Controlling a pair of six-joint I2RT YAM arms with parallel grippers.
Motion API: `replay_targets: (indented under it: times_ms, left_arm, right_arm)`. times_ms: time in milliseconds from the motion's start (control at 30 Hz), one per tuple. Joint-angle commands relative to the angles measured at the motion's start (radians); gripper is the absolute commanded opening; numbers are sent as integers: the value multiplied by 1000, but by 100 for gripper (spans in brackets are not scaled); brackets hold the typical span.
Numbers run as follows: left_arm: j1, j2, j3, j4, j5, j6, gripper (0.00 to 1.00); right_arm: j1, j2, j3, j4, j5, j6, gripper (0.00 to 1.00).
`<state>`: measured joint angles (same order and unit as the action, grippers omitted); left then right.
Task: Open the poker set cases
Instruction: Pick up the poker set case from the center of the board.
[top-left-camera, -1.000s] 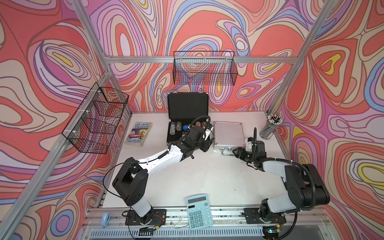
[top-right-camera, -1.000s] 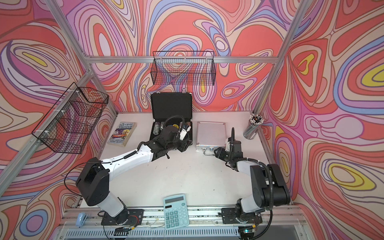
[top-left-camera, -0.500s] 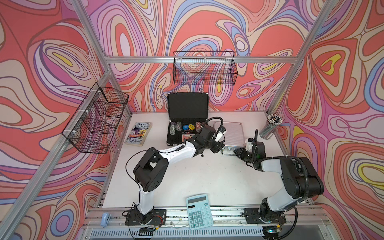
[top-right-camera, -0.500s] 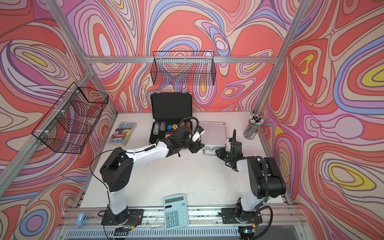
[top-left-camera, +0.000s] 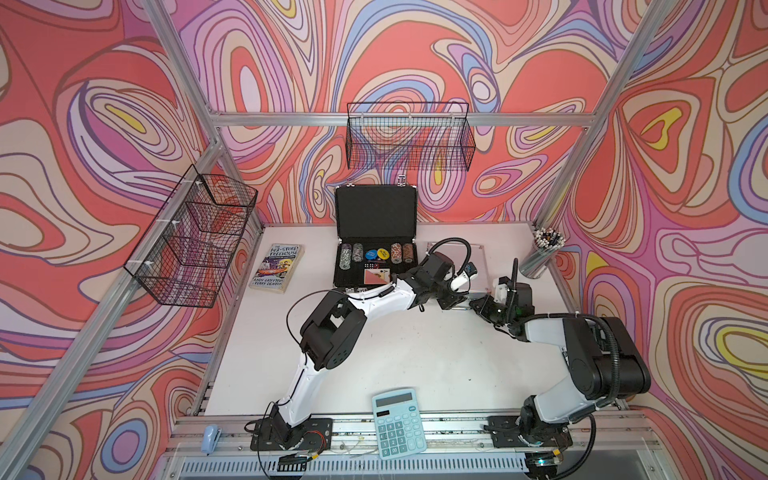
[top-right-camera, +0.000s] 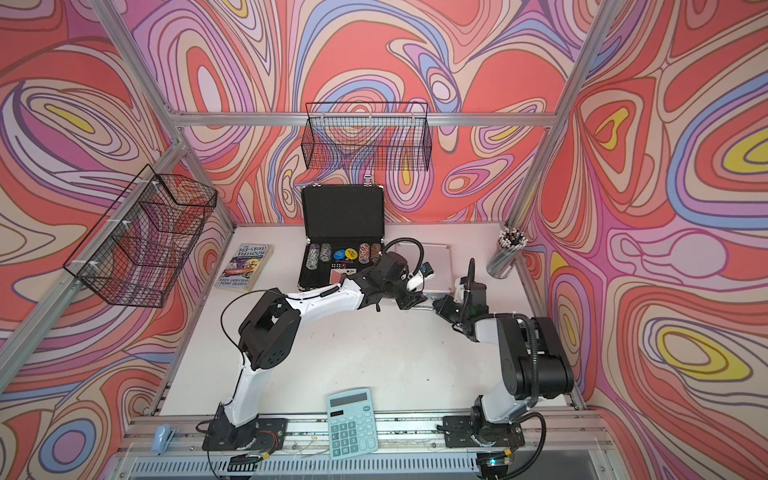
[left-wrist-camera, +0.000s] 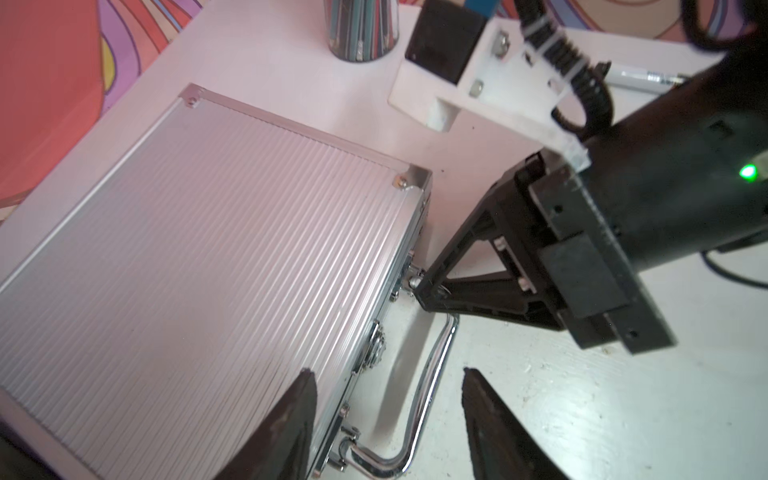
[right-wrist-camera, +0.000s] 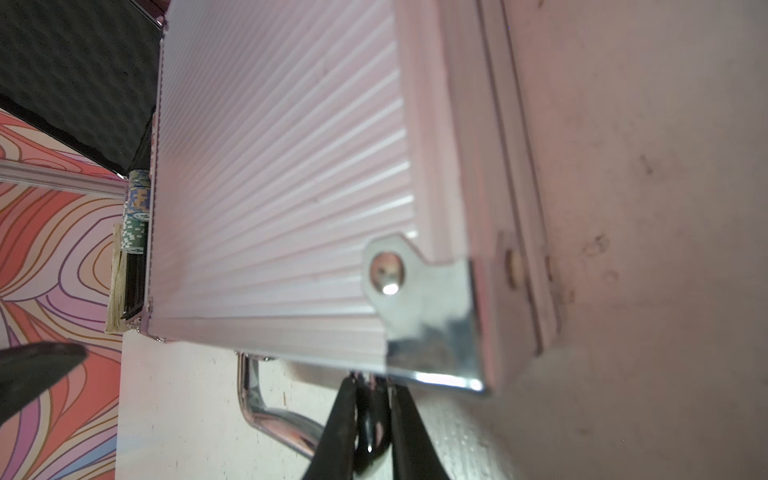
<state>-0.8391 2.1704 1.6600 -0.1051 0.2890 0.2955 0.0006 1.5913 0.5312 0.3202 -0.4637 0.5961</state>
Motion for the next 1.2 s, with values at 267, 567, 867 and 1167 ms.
replay_targets:
  times_ms: [267, 567, 867, 1167]
  left_arm:
    - [-2, 122, 169, -332, 14, 236, 57]
    - [-24, 177, 248, -446, -61, 335, 53]
    - [-33, 244, 313, -477, -110, 353, 48]
    - [-33, 251, 340, -498, -114, 361, 21]
  right_arm:
    - [-13, -61, 59, 49, -59, 1, 6]
    - [-14, -64, 67, 57, -76, 15, 5]
    - [-20, -71, 78, 53, -88, 22, 5]
    - [-34, -79, 82, 38, -87, 16, 4]
